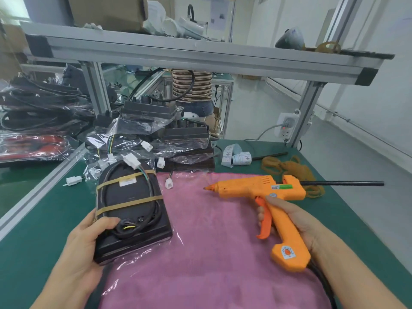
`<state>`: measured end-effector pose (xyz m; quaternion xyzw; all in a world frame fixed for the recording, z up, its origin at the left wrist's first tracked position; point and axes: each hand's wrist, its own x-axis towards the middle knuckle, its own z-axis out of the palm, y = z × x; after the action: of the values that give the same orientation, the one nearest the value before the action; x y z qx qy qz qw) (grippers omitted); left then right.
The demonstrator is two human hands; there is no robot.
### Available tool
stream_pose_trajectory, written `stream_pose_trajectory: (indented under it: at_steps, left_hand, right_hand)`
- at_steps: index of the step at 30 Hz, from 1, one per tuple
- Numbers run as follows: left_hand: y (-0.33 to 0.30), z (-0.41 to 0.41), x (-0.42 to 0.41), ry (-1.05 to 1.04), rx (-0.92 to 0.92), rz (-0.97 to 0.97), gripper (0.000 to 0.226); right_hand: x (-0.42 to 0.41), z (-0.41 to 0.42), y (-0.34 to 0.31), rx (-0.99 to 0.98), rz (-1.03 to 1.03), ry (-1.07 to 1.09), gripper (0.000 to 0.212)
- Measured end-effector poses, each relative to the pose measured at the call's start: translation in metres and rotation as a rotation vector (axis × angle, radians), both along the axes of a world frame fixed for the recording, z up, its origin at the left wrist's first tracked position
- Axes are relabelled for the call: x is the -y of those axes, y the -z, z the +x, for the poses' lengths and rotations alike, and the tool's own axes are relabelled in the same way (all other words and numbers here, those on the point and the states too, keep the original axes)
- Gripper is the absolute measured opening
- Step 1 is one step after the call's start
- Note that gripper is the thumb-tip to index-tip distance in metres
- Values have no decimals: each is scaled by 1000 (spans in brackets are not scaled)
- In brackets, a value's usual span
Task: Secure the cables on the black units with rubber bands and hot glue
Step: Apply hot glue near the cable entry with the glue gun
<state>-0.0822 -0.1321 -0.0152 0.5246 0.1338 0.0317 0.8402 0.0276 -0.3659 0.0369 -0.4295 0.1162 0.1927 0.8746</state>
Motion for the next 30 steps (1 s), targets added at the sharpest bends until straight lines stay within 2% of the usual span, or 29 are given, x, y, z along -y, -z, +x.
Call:
stream_pose_trajectory:
  at_steps: [1,2,4,8,14,17,18,20,21,22,24,26,27,28,30]
  left_hand:
    - [0,-2,0,0,-2,-5,18]
    - [0,-4,-1,0,-5,-12,17]
    - [2,-5,-2,4,-14,-27,17]
    - [5,-3,-4,3,-30,-34,26]
    - [5,-1,-8,-36,-30,-31,38]
    - [4,0,-11,-57,-7,-42,40]
    - [4,-1,-11,-64,3,-42,41]
    - [2,-2,-11,-67,30,-37,46]
    - [2,-3,-10,-64,45,-39,48]
    - [1,-3,-7,-62,57,-43,51]
    - [1,-4,-1,-69,69,-56,59]
    - [1,-4,5,-87,72,-73,76]
    - [1,-4,6,-93,76,-82,79]
    - [0,-5,6,-104,79,-88,77]
    - [-4,-6,-1,-143,76,-80,80]
  right_hand:
    - [83,-55,14,-19,-96,-84,33]
    - [123,-60,39,-136,-101,-86,31]
    - [132,-60,63,-142,-354,-58,30]
    - [131,-51,64,-86,-602,-9,31]
    - [129,-57,54,28,-1577,-58,52]
    - [122,-61,49,22,-1924,-136,61]
    - [116,-63,42,27,-2001,-122,56]
    - [101,-65,28,174,-2129,-44,40]
    - [89,-66,22,299,-2137,-6,36]
    - [75,-69,19,451,-2054,30,34]
    - [41,-74,15,636,-1613,-33,48]
    - [-4,-83,8,566,-1055,-270,71]
    - [-25,-84,10,541,-865,-382,75]
    - [-43,-83,14,556,-738,-449,73]
    - [-74,-75,23,636,-644,-445,53]
